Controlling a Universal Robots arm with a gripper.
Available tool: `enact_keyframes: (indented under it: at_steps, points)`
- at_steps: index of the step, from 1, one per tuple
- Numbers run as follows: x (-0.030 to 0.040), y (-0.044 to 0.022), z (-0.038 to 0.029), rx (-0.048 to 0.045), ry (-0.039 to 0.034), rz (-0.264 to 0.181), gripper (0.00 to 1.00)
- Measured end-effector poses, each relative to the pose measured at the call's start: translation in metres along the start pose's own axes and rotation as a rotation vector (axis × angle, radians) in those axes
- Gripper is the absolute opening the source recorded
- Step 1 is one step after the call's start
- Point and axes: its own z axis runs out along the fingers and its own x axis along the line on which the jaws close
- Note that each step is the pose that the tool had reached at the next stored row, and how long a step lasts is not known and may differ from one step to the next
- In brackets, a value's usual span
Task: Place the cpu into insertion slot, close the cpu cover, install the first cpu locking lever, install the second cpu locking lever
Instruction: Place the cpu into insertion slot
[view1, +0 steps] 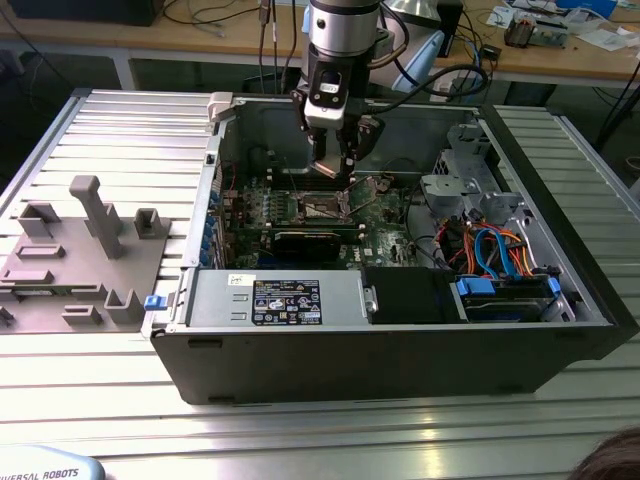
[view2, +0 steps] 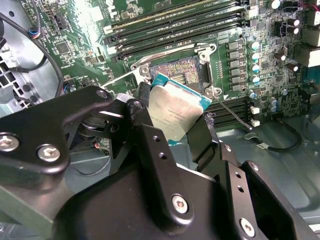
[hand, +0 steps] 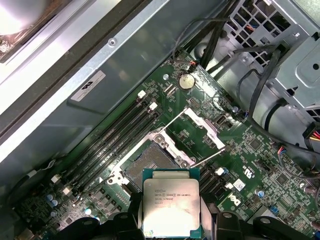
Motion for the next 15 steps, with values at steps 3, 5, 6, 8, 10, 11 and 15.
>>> enact_keyframes:
  at_steps: [3,5,6,8,10,11,15]
  points:
    - [0.0000,0.0000,0.0000,0.0001,-0.0001,0.003,0.54]
    - [0.0000,0.0000,0.0000,0.0002,-0.0001,0.004,0.54]
    - [0.0000,0.0000,0.0000,0.0002,-0.0002,0.005,0.54]
    - [0.0000,0.0000,0.0000,0.0003,-0.0002,0.007,0.54]
    - [0.0000,0.0000,0.0000,0.0003,-0.0002,0.008,0.54]
    - [0.0000,0.0000,0.0000,0.0003,-0.0003,0.008,0.54]
    - [0.0000,0.0000,0.0000,0.0004,-0.0004,0.011,0.54]
